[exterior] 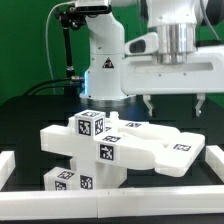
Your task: Assemble chair
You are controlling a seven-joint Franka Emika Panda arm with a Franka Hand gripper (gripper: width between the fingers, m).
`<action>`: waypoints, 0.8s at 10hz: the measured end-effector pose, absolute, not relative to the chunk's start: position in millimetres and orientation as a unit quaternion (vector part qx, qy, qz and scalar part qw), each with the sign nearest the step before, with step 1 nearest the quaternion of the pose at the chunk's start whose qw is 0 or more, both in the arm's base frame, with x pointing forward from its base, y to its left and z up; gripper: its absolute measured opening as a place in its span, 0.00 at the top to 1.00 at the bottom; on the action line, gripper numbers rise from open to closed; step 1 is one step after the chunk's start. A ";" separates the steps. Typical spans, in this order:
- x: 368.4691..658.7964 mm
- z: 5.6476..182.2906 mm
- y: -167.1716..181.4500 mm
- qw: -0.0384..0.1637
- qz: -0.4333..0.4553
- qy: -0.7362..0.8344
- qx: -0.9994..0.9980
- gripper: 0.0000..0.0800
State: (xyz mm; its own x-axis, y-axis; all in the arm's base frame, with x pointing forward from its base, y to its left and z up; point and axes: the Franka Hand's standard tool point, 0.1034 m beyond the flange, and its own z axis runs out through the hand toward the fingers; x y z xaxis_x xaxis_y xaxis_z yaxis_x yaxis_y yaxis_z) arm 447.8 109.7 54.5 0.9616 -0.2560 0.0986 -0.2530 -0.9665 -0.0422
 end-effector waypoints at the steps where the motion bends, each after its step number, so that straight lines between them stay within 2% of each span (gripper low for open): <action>1: 449.7 55.9 108.0 0.012 -0.053 0.086 -0.995 0.19; 4: 448.2 53.3 103.6 0.010 -0.052 0.078 -0.996 0.19; 6: 435.3 33.6 89.2 0.007 -0.029 0.077 -0.997 0.19; 8: 428.0 15.9 92.6 0.000 -0.017 0.072 -0.997 0.19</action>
Offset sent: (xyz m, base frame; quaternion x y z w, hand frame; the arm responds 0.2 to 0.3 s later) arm 0.0000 0.0000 0.0000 0.0000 0.0000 0.0000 1.0000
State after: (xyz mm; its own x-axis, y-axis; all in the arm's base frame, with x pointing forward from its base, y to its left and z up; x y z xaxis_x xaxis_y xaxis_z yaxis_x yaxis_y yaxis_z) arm 428.0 92.6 15.9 0.9889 -0.1446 0.0335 -0.1446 -0.9895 -0.0025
